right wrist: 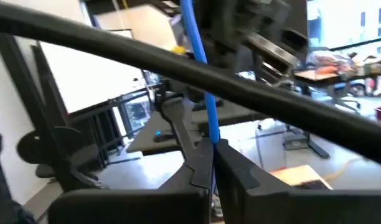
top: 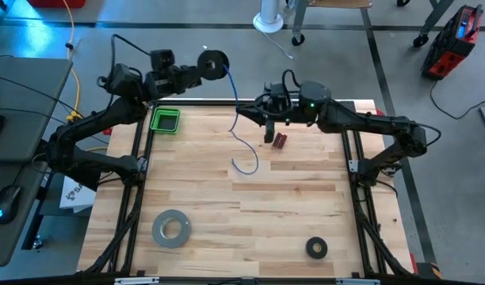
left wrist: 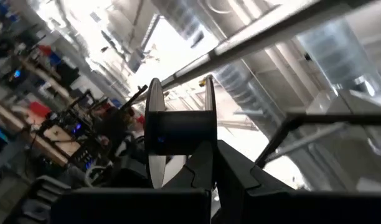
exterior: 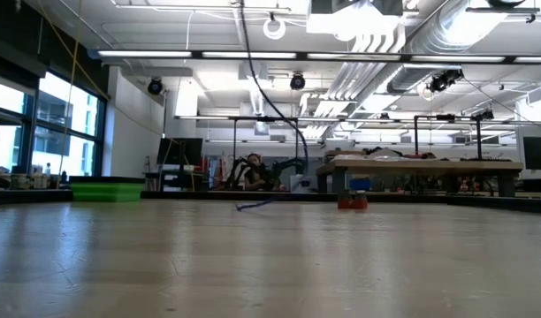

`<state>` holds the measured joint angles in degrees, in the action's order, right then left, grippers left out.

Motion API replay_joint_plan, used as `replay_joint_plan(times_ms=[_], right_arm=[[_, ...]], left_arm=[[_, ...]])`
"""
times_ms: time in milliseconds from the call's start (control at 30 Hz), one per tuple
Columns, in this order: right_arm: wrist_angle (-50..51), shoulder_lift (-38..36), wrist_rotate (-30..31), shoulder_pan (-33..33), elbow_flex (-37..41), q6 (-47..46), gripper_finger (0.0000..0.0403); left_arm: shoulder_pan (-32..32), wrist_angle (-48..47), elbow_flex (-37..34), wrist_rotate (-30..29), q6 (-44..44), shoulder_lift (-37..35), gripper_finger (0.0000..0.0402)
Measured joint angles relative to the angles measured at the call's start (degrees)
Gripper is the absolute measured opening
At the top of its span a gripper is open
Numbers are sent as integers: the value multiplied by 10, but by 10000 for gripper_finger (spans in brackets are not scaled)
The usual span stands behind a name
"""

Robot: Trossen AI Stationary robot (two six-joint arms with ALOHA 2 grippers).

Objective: Coil cords
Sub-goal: Coil the blue wire onto the spool

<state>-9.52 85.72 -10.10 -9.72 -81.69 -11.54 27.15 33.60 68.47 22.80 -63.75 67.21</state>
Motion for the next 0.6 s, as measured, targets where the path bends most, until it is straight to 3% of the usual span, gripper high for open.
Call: replay_joint_plan(times_ms=[333,600], right_arm=[[-86,51,7,17,0,-5,1],[-135,51,10,11,0,-4,0]], left_arm=[[-49,-4,-1,-9,-145,35,0],[-82,6,0,-20,-202,32,0]])
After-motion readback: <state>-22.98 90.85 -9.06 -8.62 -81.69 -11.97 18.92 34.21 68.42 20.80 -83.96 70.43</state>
